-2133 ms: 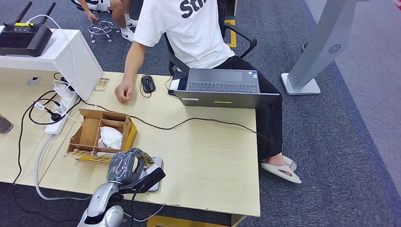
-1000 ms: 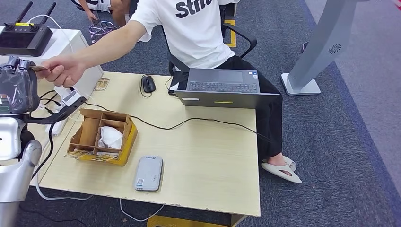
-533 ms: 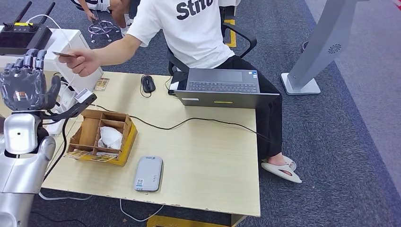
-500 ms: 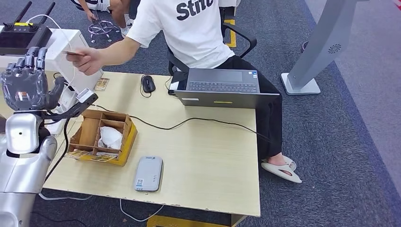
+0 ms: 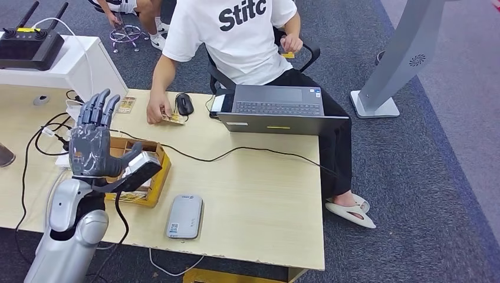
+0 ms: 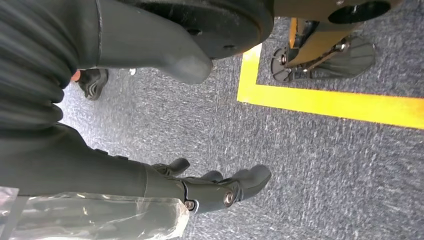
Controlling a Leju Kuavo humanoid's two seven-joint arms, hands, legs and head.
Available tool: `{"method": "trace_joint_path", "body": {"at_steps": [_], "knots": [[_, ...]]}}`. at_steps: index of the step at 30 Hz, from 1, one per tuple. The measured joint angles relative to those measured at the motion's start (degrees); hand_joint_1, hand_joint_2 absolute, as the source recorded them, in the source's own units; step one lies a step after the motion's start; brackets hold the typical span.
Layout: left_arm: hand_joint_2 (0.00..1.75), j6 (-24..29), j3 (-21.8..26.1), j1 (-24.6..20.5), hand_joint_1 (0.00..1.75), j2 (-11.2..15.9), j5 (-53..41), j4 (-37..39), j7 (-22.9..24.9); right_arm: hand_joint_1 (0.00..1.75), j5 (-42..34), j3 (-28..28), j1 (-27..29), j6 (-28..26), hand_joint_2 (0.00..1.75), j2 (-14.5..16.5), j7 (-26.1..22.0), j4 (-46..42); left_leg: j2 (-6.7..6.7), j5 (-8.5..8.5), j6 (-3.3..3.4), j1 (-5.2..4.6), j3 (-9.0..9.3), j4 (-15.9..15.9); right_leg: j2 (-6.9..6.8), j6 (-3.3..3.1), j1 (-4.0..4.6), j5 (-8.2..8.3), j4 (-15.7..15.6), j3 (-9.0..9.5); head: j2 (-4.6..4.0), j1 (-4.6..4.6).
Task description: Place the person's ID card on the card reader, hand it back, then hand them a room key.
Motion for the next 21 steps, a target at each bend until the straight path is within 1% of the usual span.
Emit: {"method": "trace_joint_path", "body": {"at_steps": [3, 6, 11, 16, 21], "knots": [[1.75, -3.2, -0.9, 4.4, 0.0, 0.1, 2.7, -4.6, 0.5, 0.0, -0.8, -0.7, 0.1, -0.3, 1.75, 0.0, -0.3, 0.0, -0.01, 0.0, 0.0, 0.01, -0.02, 0.0, -0.03, 0.01, 0.01, -0.02, 0.0, 0.0, 0.0, 0.02], [1.75, -7.3, -1.1, 7.9, 0.0, 1.8, 4.5, -8.5, 1.4, 0.0, -1.6, -1.3, 0.2, -0.3, 1.75, 0.0, -0.7, 0.0, 0.02, 0.0, 0.0, 0.03, -0.01, 0.0, -0.01, 0.0, 0.02, -0.02, 0.0, -0.01, 0.0, 0.01], [1.75, -11.7, -1.1, 11.6, 0.0, 7.3, 5.6, -13.7, 2.7, 0.0, -2.6, -2.2, 0.4, 0.0, 1.75, -0.1, -0.7, 0.3, 0.0, 0.01, -0.01, 0.06, 0.0, 0.0, -0.05, 0.0, 0.04, -0.02, 0.0, -0.01, 0.0, 0.01], [1.75, -14.4, -1.1, 13.0, 0.0, 11.5, 5.8, -16.9, 4.0, 0.0, -3.1, -2.7, 0.5, -0.1, 1.75, -0.1, -0.8, 0.3, -0.01, 0.02, -0.01, 0.05, -0.01, 0.0, -0.06, 0.0, 0.04, -0.02, 0.0, 0.02, 0.0, 0.03], [1.75, -17.7, -1.0, 14.0, 0.0, 16.4, 6.4, -19.5, 4.9, 0.0, -4.0, -3.4, 0.5, -0.9, 1.75, -0.1, -1.3, 0.3, -0.03, 0.02, -0.01, 0.04, -0.01, 0.0, -0.08, 0.0, 0.04, -0.02, 0.0, 0.03, 0.0, 0.02]]}}
